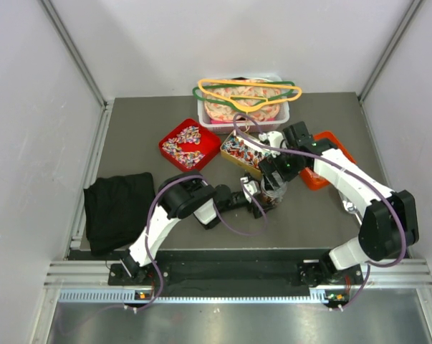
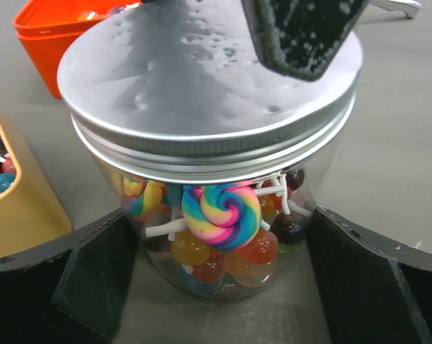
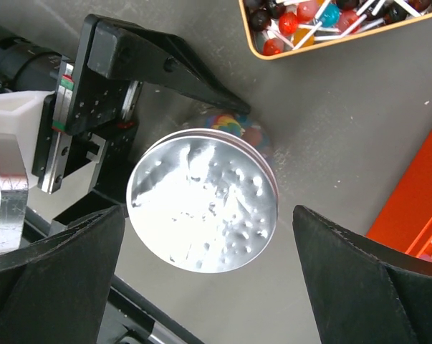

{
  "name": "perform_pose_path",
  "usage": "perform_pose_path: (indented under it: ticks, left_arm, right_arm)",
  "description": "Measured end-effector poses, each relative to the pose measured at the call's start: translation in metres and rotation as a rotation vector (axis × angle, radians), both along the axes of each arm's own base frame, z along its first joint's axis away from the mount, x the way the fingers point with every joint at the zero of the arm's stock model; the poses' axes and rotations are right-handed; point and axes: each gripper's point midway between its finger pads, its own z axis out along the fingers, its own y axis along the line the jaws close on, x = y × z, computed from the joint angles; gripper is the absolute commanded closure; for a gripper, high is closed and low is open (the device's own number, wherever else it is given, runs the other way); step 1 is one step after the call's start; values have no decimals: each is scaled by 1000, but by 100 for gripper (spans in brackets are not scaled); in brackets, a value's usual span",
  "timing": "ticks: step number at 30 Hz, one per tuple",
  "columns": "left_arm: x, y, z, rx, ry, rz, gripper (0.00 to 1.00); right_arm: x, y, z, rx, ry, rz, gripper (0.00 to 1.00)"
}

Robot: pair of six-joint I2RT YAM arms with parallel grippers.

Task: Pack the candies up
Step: Screw the bottle lid onto the packing bottle, then move the packing bottle to the center of the board.

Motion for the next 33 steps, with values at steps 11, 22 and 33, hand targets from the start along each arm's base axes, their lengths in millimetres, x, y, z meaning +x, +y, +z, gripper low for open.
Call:
perform_pose_path:
  ticks: [11,22,33]
  left_arm:
    - [-7,18,4,53,-63,65,1]
    - [-16,55,9,152,-97,125,1]
    - [52,127,53,155,-18,317,1]
  right_arm:
    - [9,-10,5,-34,-46,-34,1]
    - [23,-10,-4,65,75,-30,1]
    - [-11,10,-16,169,282,59,1]
